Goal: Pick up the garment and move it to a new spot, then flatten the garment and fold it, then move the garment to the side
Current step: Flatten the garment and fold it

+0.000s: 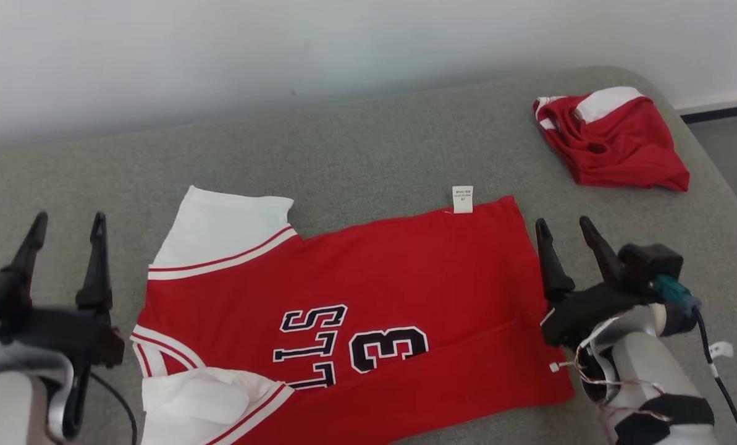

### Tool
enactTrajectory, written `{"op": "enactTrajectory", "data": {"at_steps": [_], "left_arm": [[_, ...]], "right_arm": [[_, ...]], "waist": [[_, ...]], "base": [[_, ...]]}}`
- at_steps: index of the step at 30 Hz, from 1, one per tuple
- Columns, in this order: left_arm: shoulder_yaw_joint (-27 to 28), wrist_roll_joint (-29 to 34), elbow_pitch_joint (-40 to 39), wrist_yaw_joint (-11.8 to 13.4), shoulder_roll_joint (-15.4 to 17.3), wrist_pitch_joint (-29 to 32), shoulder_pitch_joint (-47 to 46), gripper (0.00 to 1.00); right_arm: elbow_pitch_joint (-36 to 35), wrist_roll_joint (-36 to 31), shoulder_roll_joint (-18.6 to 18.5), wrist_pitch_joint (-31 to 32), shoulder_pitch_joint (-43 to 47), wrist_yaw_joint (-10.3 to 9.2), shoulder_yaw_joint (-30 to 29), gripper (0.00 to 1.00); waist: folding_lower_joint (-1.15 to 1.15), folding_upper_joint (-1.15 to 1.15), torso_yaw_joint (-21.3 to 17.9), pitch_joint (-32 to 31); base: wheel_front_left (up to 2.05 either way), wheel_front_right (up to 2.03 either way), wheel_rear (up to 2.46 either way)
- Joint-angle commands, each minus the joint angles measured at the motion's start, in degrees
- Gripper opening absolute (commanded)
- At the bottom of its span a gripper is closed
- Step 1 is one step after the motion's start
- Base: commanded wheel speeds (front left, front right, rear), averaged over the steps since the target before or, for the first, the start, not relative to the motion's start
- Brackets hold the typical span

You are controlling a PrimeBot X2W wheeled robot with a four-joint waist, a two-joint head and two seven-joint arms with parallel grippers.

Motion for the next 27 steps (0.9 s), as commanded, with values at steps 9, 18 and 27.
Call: {"op": "enactTrajectory", "data": {"at_steps": [9, 18, 27], "left_arm": [[-11.2, -10.7, 7.8, 0.0, 9.7, 9.1, -16.8, 1.00], [-20.6, -16.0, 16.4, 0.0, 13.7, 14.6, -28.5, 1.00], [-28.5, -19.7, 23.2, 0.0, 15.2, 18.1, -33.8, 1.00]], "right_arm": [[11.2, 1.5, 1.5, 1.2, -13.8, -0.15, 2.4, 1.00], [20.2, 2.3, 3.2, 1.3, -24.0, -0.16, 5.9, 1.00], [26.7, 3.9, 4.9, 0.9, -29.6, -0.16, 10.2, 1.00]], "waist": [[-0.01, 0.00, -6.2, 10.2], [-0.01, 0.00, -7.9, 15.4], [-0.01, 0.00, -8.0, 16.5]], "base": [[0.00, 0.00, 0.00], [0.00, 0.00, 0.00], [0.00, 0.00, 0.00]]}}
